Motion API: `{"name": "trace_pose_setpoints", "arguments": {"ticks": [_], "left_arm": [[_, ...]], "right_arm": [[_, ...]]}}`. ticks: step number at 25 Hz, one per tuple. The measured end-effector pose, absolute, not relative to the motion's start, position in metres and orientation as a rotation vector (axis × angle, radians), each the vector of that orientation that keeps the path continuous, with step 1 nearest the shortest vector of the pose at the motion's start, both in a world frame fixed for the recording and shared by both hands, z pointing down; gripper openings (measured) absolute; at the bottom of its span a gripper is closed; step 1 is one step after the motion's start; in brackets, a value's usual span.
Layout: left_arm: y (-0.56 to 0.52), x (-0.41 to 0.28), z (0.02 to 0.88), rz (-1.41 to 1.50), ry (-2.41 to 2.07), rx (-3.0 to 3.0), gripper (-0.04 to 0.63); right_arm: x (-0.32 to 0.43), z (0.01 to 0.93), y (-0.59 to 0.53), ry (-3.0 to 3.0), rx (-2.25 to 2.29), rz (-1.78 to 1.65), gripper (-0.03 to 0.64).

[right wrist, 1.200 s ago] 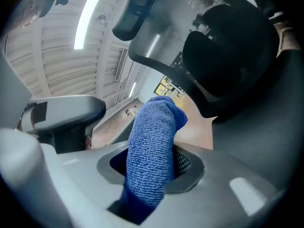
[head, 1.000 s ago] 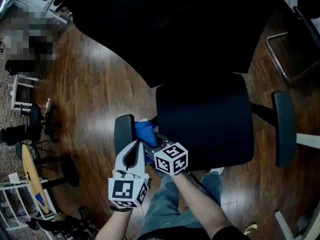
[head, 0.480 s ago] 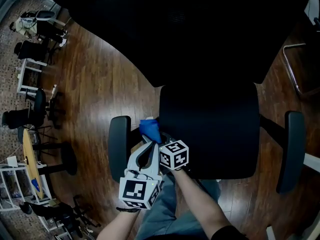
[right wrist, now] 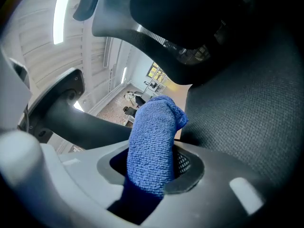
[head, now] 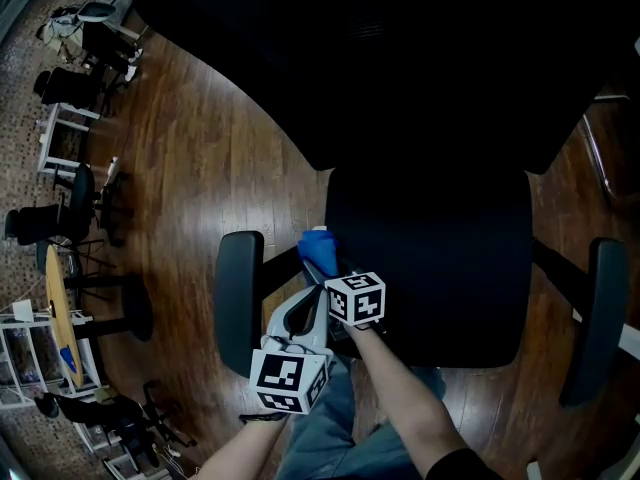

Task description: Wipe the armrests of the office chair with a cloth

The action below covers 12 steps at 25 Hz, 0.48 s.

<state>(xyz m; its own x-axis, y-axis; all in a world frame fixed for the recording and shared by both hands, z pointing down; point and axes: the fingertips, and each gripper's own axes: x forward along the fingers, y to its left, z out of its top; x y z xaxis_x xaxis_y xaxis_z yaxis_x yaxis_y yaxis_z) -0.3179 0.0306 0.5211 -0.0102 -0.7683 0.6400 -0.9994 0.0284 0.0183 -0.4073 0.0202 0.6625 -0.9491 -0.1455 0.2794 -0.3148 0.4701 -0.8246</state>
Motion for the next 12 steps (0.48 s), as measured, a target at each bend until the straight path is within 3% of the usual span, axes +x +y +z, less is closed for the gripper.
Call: {"name": "trace_pose_setpoints", "arguments": {"ticks": [5, 12], "left_arm": [[0.033, -0.320, 0.530, 0.604, -1.831, 1.783, -0.025], [0.044, -0.320, 0.536, 0.571, -1.830, 1.749, -0.023]], "right_arm": [[-0.408, 0.673, 0.005, -2.525, 0.399, 1.339, 0.140], [-0.427, 0.670, -0.013, -2.580, 0.193, 0.574, 0.140]]}}
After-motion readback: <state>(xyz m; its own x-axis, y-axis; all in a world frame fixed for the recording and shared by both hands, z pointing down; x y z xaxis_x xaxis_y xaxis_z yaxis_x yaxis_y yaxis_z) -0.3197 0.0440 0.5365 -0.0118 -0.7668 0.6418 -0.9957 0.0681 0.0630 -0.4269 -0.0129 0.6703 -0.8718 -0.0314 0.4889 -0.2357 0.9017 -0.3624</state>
